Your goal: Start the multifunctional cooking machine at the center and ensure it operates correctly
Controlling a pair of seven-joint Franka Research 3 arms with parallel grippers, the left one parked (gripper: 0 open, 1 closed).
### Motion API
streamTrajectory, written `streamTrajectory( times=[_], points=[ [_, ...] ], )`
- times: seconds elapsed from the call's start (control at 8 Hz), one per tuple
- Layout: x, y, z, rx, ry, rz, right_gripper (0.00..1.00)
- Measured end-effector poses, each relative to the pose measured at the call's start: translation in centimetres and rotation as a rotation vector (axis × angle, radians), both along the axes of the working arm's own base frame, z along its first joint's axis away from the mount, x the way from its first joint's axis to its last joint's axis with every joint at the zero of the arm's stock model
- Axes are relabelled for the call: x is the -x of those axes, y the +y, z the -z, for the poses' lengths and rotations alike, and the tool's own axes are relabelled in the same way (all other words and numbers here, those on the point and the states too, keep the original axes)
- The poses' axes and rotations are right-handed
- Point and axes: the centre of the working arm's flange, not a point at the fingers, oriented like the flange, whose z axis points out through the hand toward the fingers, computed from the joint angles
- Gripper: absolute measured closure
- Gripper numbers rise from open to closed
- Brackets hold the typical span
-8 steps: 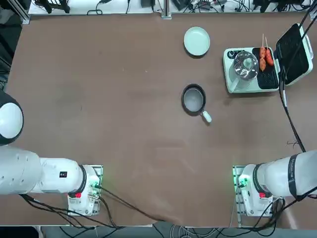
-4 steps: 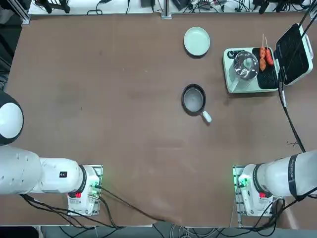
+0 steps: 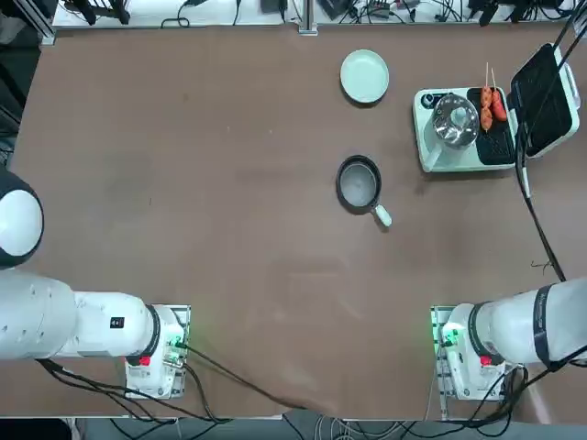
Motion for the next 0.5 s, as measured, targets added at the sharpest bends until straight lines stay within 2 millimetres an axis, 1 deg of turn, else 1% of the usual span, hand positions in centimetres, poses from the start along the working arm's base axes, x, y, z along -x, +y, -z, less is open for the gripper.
streamTrajectory(
  times=[0.5],
  points=[
    [0.01,-0.82,-0.09,0.0,-0.001,0.022,0.0]
  ],
)
